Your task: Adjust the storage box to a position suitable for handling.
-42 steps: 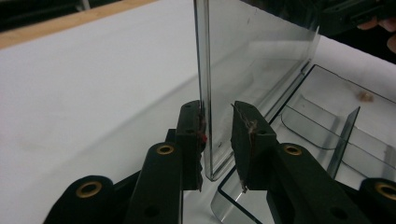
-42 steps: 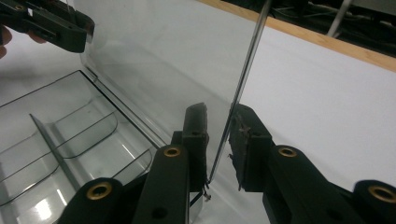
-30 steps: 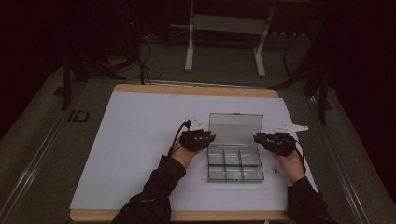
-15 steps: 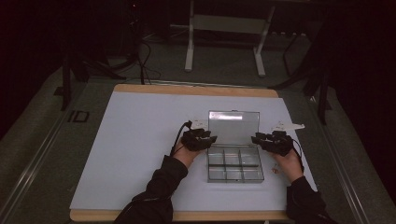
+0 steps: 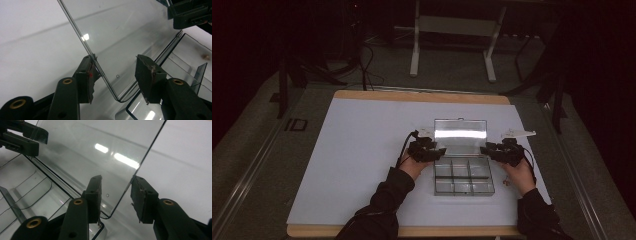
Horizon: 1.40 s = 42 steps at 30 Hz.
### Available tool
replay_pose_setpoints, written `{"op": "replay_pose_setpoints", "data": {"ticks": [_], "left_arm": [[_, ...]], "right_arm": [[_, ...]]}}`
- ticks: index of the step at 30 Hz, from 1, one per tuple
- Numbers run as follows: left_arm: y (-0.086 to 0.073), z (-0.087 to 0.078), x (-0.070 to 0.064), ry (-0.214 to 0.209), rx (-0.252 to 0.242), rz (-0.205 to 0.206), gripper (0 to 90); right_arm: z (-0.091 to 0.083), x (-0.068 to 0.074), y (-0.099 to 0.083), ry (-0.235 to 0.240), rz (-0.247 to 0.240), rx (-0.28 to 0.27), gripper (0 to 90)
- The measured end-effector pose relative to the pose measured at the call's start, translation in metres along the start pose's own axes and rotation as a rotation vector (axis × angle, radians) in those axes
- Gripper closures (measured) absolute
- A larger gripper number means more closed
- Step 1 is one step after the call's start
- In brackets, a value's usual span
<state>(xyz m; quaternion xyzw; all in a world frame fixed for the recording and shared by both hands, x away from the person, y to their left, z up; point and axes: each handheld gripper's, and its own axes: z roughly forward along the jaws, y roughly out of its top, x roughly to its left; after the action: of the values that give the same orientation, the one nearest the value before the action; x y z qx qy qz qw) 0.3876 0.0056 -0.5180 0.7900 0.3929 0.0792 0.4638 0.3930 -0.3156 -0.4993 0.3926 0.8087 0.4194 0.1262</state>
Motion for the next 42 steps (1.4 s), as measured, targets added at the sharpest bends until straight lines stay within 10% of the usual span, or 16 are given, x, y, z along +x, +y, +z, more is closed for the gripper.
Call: {"op": "replay_pose_setpoints", "data": {"ticks": [24,33,42], "left_arm": [[-0.004,0.009,0.013,-0.036,0.023,-0.17,38.8],[-0.001,0.008,0.009,0.001,0.034,-0.128,36.7],[0.003,-0.002,0.005,-0.044,-0.001,-0.044,10.9]], "right_arm": [[0.007,-0.004,0.0,0.0,0.083,0.053,58.2],[0.011,-0.002,0.0,-0.005,0.08,0.071,56.0],[0.007,0.0,0.003,0.001,0.062,0.087,50.8]]}}
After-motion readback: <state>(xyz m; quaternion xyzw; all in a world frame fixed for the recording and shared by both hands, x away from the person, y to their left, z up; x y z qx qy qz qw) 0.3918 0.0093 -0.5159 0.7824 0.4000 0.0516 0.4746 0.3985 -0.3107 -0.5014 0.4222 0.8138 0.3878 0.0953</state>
